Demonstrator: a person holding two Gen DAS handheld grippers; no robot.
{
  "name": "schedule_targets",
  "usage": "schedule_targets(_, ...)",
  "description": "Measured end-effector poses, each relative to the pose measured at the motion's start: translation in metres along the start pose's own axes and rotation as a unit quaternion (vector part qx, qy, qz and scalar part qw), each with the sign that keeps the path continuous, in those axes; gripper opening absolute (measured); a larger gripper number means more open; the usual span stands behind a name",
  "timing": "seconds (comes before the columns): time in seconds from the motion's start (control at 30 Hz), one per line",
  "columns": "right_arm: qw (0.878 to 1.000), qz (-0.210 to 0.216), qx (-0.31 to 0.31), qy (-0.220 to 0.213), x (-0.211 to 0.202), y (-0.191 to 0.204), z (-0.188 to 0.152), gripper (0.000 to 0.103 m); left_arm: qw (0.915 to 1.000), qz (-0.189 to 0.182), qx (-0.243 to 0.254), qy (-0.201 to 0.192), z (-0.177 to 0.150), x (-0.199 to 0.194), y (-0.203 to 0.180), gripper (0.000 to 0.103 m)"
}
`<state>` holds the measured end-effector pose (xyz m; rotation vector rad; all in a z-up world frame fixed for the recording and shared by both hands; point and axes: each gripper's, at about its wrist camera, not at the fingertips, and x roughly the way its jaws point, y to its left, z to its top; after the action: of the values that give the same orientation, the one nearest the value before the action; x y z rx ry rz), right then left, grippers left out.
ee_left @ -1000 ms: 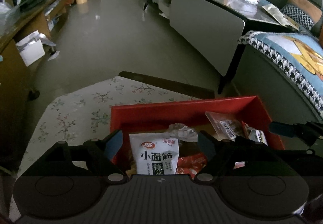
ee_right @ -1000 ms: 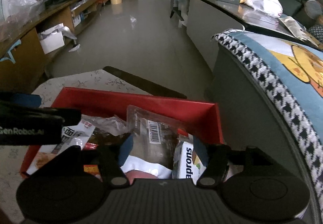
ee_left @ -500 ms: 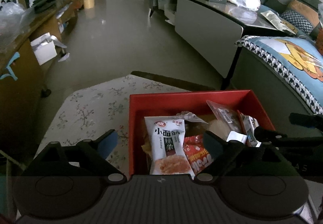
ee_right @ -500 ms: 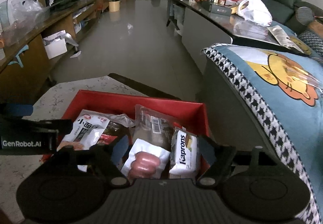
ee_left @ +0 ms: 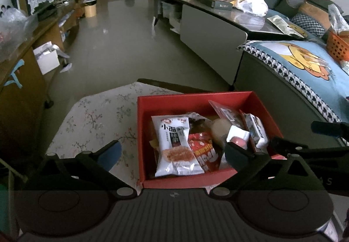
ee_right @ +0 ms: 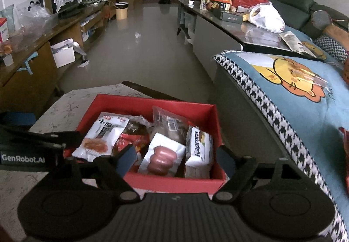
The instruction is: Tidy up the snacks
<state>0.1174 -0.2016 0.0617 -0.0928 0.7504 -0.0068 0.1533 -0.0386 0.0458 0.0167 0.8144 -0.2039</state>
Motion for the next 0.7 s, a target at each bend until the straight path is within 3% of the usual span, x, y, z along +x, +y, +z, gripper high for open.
schedule_targets(0.7, 0.999, -0.018, 0.007, 0.027, -0.042, 0.017, -0.062, 0.09, 0.9996, -0.012, 0.018, 0.018, -0.056, -0.037, -0.004, 0.103)
